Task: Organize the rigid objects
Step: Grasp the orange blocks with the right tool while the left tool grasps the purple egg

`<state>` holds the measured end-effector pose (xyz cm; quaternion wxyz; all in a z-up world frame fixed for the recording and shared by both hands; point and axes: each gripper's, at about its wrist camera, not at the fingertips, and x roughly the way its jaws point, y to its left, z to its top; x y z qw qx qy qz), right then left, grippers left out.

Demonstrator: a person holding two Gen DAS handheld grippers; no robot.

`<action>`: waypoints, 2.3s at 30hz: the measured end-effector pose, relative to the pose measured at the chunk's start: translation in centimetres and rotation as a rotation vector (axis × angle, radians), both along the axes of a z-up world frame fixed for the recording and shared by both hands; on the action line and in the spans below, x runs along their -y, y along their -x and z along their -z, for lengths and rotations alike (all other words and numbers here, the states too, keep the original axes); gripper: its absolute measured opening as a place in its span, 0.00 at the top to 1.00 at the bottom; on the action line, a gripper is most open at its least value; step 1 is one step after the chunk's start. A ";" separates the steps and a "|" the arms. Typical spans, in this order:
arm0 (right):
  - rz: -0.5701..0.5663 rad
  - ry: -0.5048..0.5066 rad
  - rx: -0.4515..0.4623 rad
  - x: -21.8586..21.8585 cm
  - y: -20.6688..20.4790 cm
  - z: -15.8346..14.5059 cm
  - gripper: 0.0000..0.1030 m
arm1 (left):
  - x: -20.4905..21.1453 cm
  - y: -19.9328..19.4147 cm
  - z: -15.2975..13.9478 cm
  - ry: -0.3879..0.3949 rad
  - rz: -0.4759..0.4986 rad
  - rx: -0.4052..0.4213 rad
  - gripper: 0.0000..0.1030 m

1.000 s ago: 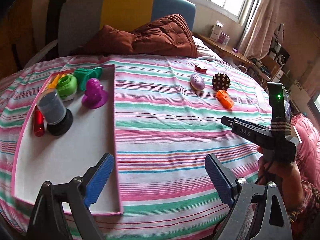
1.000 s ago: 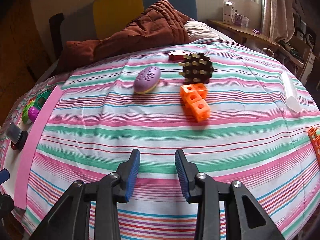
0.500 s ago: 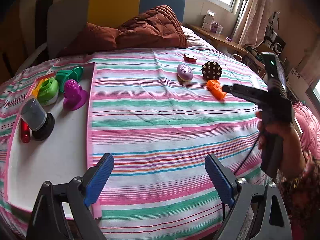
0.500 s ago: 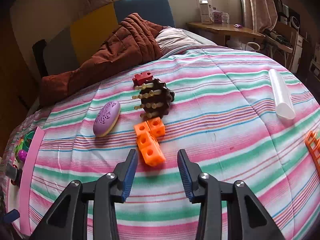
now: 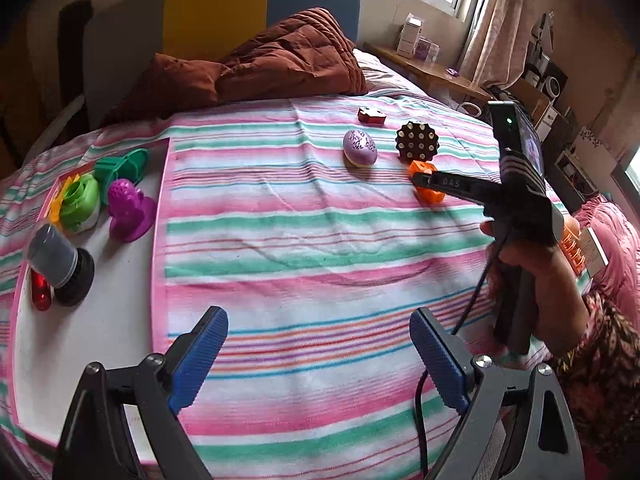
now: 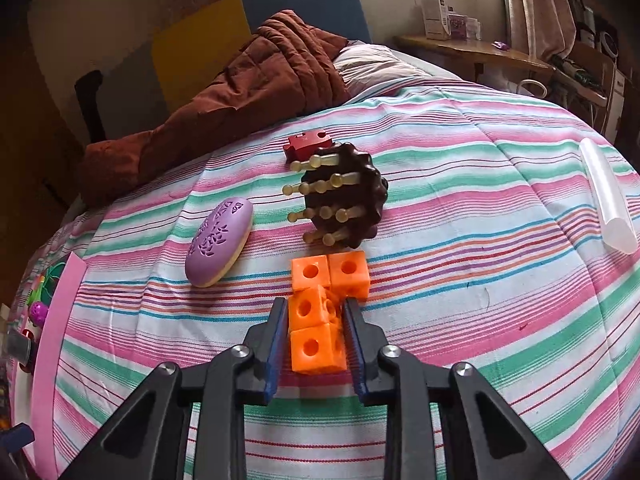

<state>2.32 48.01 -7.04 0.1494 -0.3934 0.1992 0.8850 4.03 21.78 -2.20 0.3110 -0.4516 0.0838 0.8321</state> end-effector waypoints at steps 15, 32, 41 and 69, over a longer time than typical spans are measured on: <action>0.061 -0.017 -0.030 0.6 -3.0 0.3 0.75 | -9.6 8.4 0.2 -0.011 -0.020 -0.003 0.04; 0.067 0.007 -0.067 0.4 -3.2 0.4 0.75 | -18.7 15.1 3.3 0.059 -0.028 -0.059 0.05; 0.068 0.010 -0.072 0.3 -3.4 0.5 0.75 | -18.8 14.6 5.4 0.044 0.034 -0.065 0.53; 0.072 -0.027 -0.057 0.5 -3.4 0.4 0.75 | -14.3 10.2 5.2 0.072 0.051 -0.085 0.57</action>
